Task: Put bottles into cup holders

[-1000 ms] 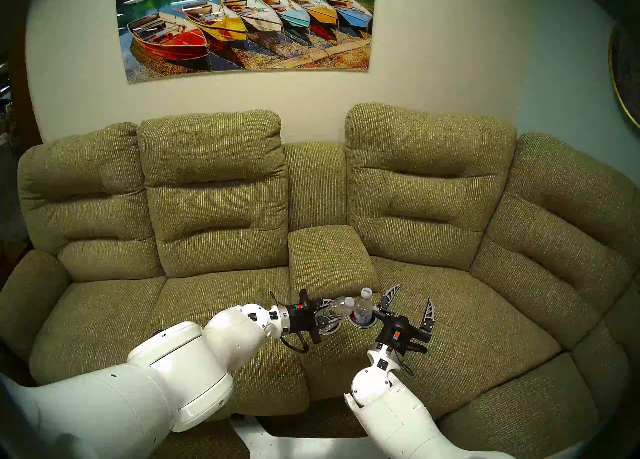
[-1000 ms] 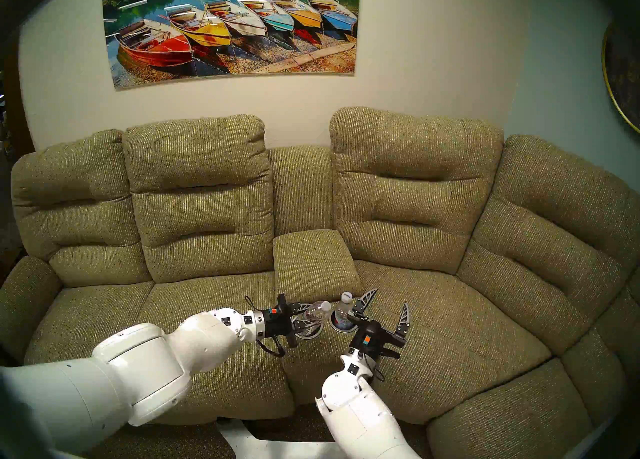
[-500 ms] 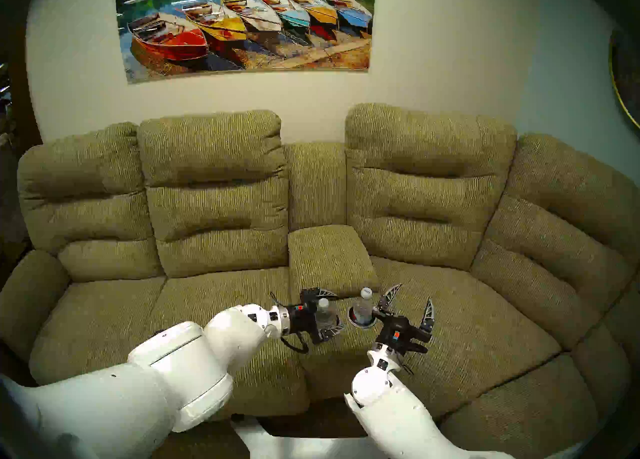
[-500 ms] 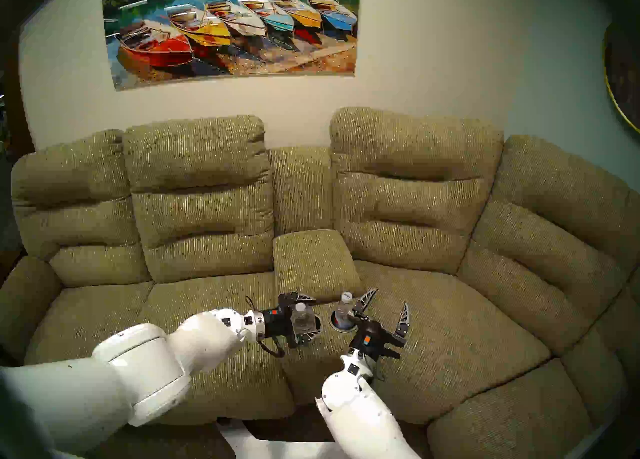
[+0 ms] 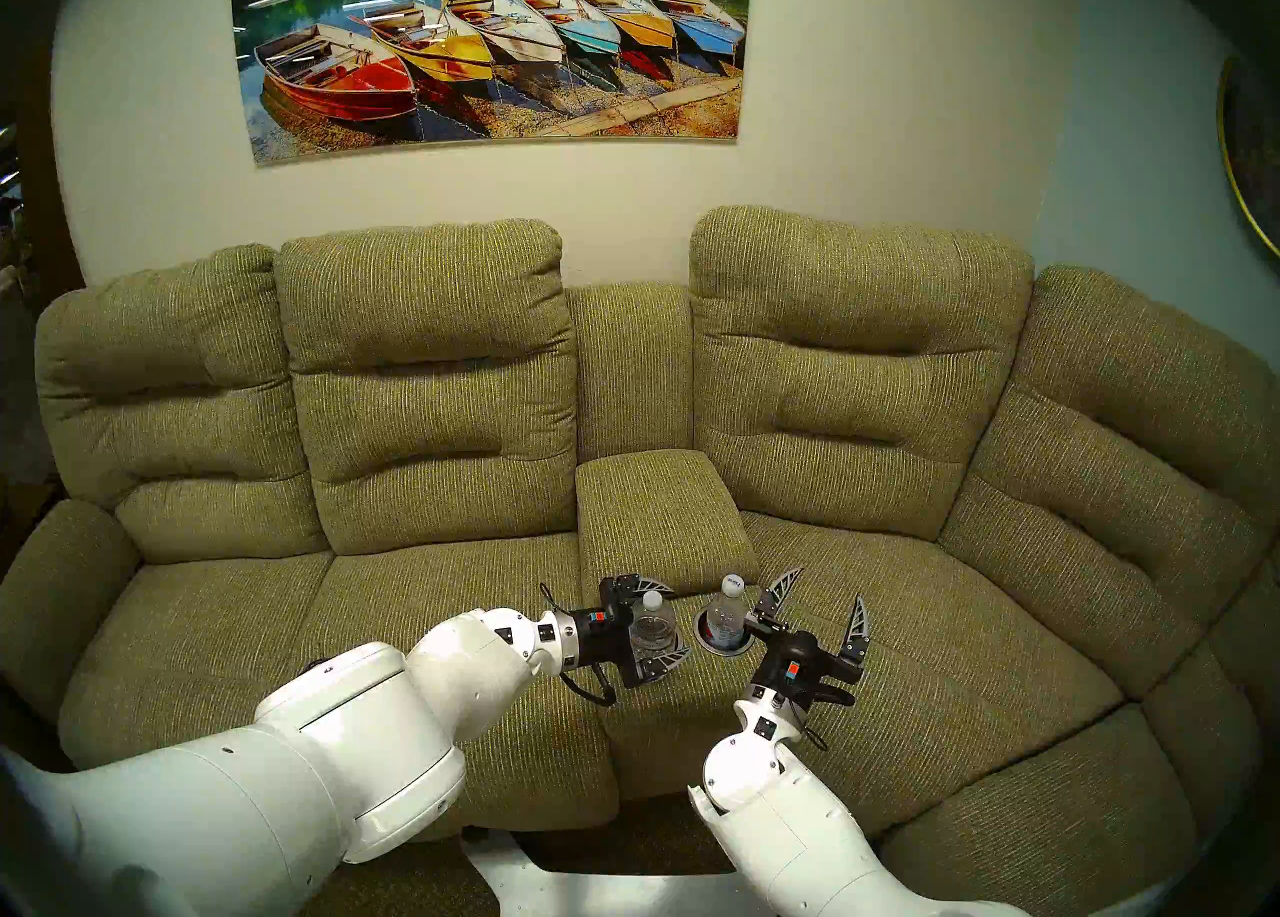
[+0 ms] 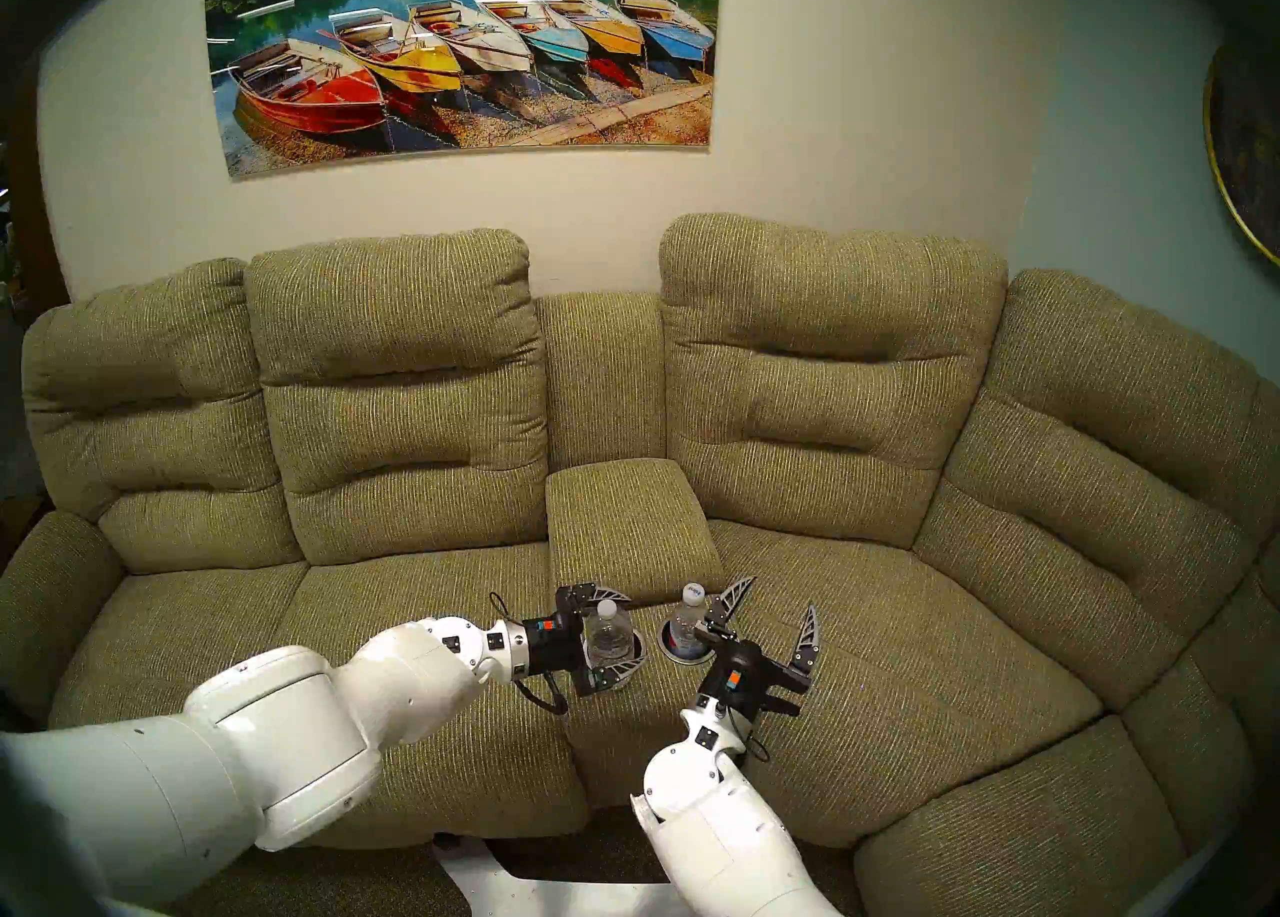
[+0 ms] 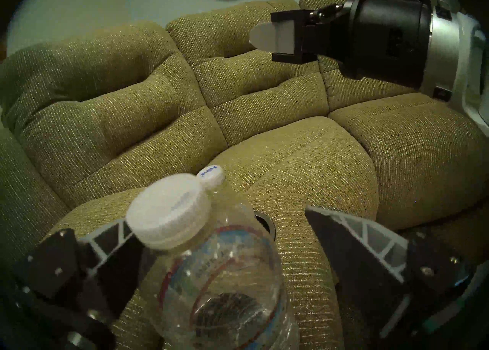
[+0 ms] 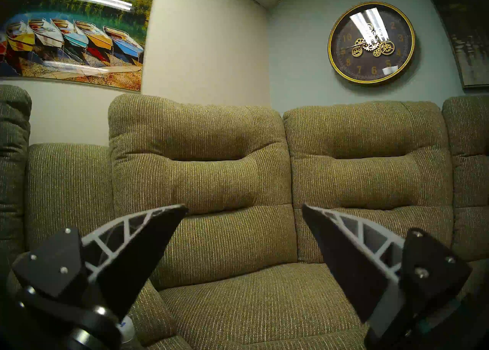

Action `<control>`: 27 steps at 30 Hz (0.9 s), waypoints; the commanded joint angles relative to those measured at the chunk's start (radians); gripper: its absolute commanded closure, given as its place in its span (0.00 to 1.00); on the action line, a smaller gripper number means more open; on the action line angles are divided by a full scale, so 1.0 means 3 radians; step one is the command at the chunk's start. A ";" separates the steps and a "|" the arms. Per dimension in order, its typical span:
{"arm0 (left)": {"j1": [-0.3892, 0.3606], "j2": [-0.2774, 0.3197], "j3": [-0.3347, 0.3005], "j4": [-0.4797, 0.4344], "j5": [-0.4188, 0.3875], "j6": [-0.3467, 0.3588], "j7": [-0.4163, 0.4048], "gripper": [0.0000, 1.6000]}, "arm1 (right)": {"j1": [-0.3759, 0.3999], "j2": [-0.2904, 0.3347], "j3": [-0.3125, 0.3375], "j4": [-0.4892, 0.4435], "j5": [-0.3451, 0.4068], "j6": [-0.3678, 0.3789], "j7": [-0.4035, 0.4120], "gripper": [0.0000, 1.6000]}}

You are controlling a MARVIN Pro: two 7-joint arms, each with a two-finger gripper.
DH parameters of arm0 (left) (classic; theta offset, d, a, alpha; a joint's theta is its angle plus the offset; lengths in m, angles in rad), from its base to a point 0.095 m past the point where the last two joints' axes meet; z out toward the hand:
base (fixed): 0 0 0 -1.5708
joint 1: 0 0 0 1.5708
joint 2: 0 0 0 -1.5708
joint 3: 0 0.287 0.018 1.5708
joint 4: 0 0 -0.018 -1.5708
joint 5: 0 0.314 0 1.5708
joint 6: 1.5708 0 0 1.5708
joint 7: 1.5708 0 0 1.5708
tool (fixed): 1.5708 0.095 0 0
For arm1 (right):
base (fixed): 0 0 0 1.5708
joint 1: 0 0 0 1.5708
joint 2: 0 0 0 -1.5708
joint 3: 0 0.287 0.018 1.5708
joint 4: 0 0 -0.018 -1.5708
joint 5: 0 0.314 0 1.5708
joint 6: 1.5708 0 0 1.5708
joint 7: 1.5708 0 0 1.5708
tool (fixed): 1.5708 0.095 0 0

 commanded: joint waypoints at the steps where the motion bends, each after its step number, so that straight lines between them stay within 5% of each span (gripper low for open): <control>1: -0.0056 0.0019 0.0003 -0.0016 0.0014 -0.0049 0.0027 0.04 | 0.0019 0.0002 0.0001 -0.0034 0.0000 -0.0007 0.0000 0.00; 10: -0.0127 0.0027 0.0023 -0.0026 0.0072 -0.0044 0.0085 0.11 | 0.0019 0.0000 0.0002 -0.0035 -0.0001 -0.0008 0.0002 0.00; 16: -0.0162 0.0016 0.0047 -0.0029 0.0118 -0.0038 0.0123 0.29 | 0.0019 0.0002 0.0002 -0.0034 -0.0002 -0.0009 0.0003 0.00; 18: -0.0169 0.0010 0.0053 -0.0030 0.0133 -0.0036 0.0134 0.51 | 0.0019 0.0000 0.0002 -0.0034 -0.0002 -0.0009 0.0003 0.00; 22: -0.0177 -0.0001 0.0066 -0.0030 0.0166 -0.0033 0.0158 0.60 | 0.0019 0.0001 0.0002 -0.0034 -0.0002 -0.0010 0.0004 0.00; 23: -0.0179 -0.0002 0.0071 -0.0029 0.0175 -0.0033 0.0164 0.75 | 0.0019 0.0001 0.0002 -0.0034 -0.0002 -0.0010 0.0004 0.00; 25: -0.0184 -0.0004 0.0076 -0.0026 0.0192 -0.0032 0.0181 0.80 | 0.0019 0.0001 0.0002 -0.0035 -0.0002 -0.0010 0.0004 0.00; 27: -0.0191 0.0002 0.0086 -0.0023 0.0209 -0.0032 0.0191 0.73 | 0.0019 0.0001 0.0002 -0.0035 -0.0002 -0.0011 0.0004 0.00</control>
